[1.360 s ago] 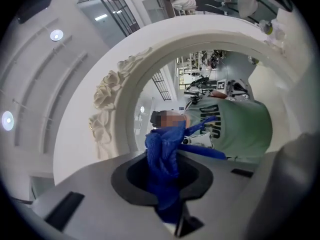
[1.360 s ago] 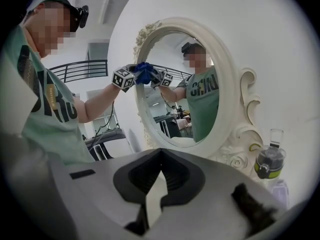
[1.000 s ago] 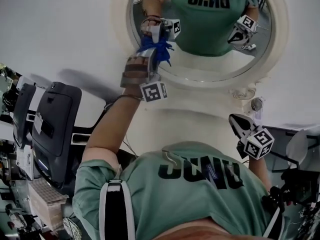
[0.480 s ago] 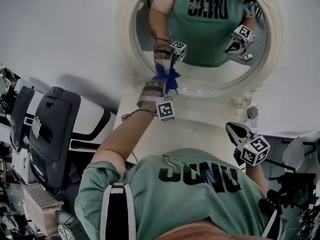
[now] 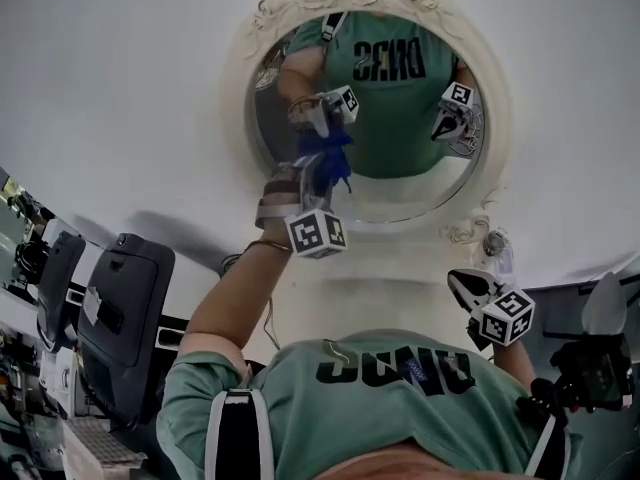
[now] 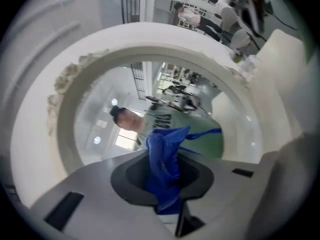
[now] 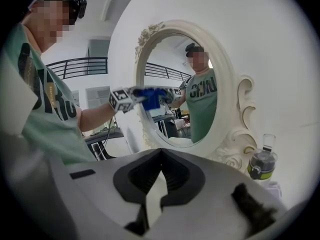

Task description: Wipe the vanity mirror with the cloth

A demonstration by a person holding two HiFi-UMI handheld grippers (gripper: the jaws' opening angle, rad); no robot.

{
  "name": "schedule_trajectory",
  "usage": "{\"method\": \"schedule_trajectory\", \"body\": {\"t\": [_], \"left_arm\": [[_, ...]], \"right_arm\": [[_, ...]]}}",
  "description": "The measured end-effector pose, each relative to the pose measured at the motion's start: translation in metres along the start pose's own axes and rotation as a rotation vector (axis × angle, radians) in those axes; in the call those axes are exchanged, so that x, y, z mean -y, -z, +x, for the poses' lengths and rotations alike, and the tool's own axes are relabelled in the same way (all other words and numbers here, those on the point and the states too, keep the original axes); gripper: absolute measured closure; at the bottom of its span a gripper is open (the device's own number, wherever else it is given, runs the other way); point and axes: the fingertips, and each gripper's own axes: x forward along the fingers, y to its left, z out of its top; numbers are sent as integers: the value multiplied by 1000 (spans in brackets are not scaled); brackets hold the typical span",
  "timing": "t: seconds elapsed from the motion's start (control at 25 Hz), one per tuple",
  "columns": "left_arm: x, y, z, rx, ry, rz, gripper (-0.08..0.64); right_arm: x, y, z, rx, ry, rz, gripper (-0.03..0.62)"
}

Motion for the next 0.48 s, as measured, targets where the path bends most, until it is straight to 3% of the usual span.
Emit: {"method": "schedule_trajectory", "body": {"t": [0.12, 0.24, 0.36, 0.48], "left_arm": [[-121, -39, -13, 68, -209, -12, 479], [-198, -61, -19, 70, -327, 4, 479], [-230, -70, -15, 36, -369, 14, 479], [-234, -70, -8, 3, -389, 20, 477]], "right_arm": [[1, -1, 0, 22, -1, 4, 584], [3, 0, 0, 38, -2, 10, 584], [5, 2, -1, 46, -1, 25, 584], [5, 5, -2, 47, -5, 41, 584]]}}
